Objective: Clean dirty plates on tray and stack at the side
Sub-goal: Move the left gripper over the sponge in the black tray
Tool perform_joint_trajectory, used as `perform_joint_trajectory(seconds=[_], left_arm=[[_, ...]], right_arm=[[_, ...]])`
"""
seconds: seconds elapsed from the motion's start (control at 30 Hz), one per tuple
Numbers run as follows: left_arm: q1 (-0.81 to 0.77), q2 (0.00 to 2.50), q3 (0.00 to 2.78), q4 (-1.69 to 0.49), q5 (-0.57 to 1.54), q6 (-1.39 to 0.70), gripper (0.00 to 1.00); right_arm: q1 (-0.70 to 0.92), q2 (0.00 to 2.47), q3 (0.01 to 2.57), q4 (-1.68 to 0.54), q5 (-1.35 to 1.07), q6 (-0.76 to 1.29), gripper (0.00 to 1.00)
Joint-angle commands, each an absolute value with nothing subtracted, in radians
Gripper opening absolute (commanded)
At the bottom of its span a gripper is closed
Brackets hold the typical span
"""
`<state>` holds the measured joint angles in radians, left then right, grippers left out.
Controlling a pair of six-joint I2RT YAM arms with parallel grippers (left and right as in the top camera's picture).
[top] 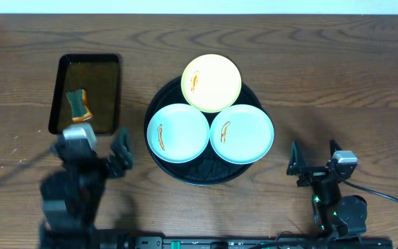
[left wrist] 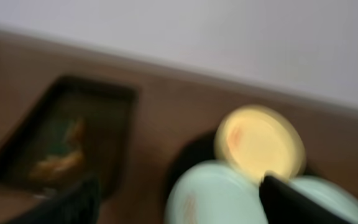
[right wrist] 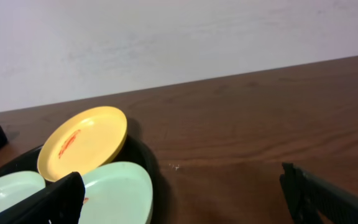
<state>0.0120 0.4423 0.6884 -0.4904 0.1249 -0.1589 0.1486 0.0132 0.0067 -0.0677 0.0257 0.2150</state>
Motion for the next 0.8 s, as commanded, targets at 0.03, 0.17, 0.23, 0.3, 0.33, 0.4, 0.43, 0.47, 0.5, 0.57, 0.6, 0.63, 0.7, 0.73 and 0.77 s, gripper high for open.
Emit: perform_joint_trajectory(seconds=[0.03,0.17,0.23,0.3,0.33,0.4,0.43,0.47,0.5,0.57,0.6,0.63,0.7,0.73,0.77], left_arm=[[0.016,0.763,1.031,-0.72,-0.096,-0.042,0.82],[0.017,0.918,1.168,-0.802,-0.072,-0.011,0.82],[0.017,0.989,1.223,-0.818,-0.072,-0.012,0.82],[0.02,1.074,1.303,-0.882,-0.072,-0.012,0.82],[0.031,1.14,1.37,-0.95,-0.072,-0.012,0.82],[0.067,1.268,1.494,-1.078,-0.072,-0.011,0.82],[0.084,1.327,1.543,-1.123,-0.072,-0.011,0.82],[0.101,1.386,1.587,-1.161,-0.072,-0.011,0.82],[0.128,1.494,1.644,-1.198,-0.07,-0.012,0.82],[0.141,1.571,1.658,-1.195,-0.041,-0.012,0.82],[0.146,1.603,1.658,-1.191,-0.037,-0.012,0.82],[0.147,1.633,1.658,-1.187,-0.038,-0.012,0.82],[0.155,1.707,1.658,-1.149,-0.038,-0.045,0.82],[0.163,1.731,1.658,-1.13,-0.038,-0.077,0.82],[0.177,1.756,1.658,-1.105,-0.038,-0.108,0.82]], right_arm=[[0.138,0.011,0.006,-0.072,0.025,0.201,0.99],[0.138,0.011,0.006,-0.072,0.025,0.201,0.99],[0.138,0.011,0.006,-0.072,0.025,0.201,0.99],[0.138,0.011,0.006,-0.072,0.025,0.201,0.99],[0.138,0.011,0.006,-0.072,0.025,0.201,0.99],[0.138,0.011,0.006,-0.072,0.025,0.201,0.99],[0.138,0.011,0.006,-0.072,0.025,0.201,0.99],[0.138,0.011,0.006,-0.072,0.025,0.201,0.99],[0.138,0.011,0.006,-0.072,0.025,0.201,0.99],[0.138,0.011,0.006,-0.072,0.025,0.201,0.99],[0.138,0.011,0.006,-0.072,0.025,0.201,0.99],[0.138,0.011,0.006,-0.072,0.025,0.201,0.99],[0.138,0.011,0.006,-0.072,0.025,0.201,0.99],[0.138,0.011,0.006,-0.072,0.025,0.201,0.99],[0.138,0.011,0.006,-0.072,0.025,0.201,0.99]])
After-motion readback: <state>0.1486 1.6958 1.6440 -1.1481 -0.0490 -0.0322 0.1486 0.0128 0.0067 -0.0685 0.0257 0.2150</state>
